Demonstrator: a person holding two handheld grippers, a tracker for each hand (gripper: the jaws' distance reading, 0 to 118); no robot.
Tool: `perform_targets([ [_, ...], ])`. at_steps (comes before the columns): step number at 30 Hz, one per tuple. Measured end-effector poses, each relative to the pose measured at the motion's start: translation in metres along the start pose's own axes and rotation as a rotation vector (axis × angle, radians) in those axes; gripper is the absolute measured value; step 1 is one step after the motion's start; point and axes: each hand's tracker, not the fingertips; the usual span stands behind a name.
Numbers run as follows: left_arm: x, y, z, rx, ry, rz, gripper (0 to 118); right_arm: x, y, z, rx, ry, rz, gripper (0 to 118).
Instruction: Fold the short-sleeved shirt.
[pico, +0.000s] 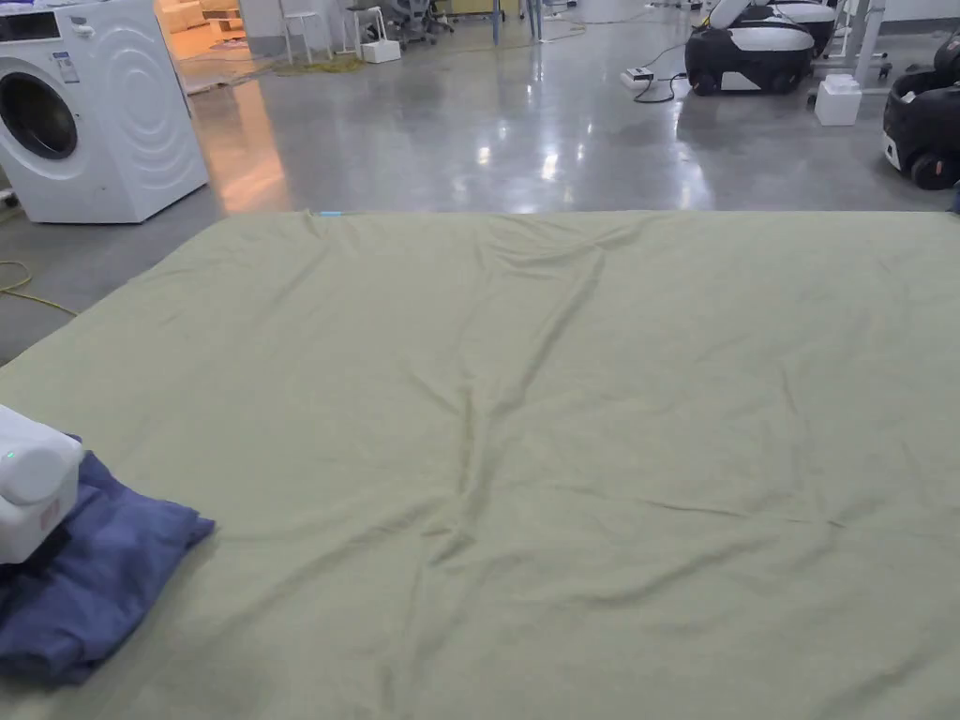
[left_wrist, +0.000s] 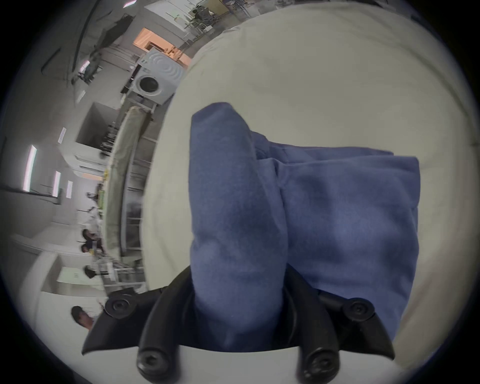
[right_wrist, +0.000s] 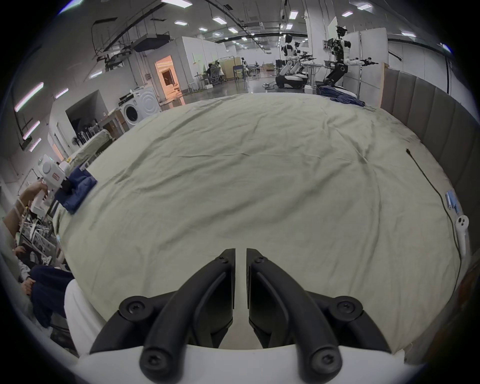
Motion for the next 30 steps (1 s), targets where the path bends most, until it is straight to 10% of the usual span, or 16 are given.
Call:
perform_targets([
  [2, -0.004, 0.0, -0.008, -0.001, 0.048, -0.007, 33, 0.0, 0.001, 0.0, 0.003, 0.0, -0.001, 11],
  [5, -0.015, -0.009, -0.001, -0.007, 0.072, 0.063, 83, 0.008, 0.002, 0.001, 0.01, 0.019, -0.019, 11],
  [14, -0.041, -0.04, 0.104, 0.197, -0.279, 0.407, 82, 0.004, 0.0, 0.025, 0.128, 0.084, -0.021, 11],
  [16, -0.037, -0.047, 0.125, 0.266, -0.369, 0.482, 70, 0.008, -0.003, 0.03, 0.145, 0.085, -0.004, 11],
  [19, -0.011, -0.061, 0.17, 0.392, -0.533, 0.515, 17, 0.012, -0.007, 0.041, 0.198, 0.088, 0.011, 11],
  [30, 0.138, -0.118, 0.32, 0.782, -0.623, 0.437, 0, 0.003, -0.017, 0.099, 0.446, 0.08, 0.088, 11],
])
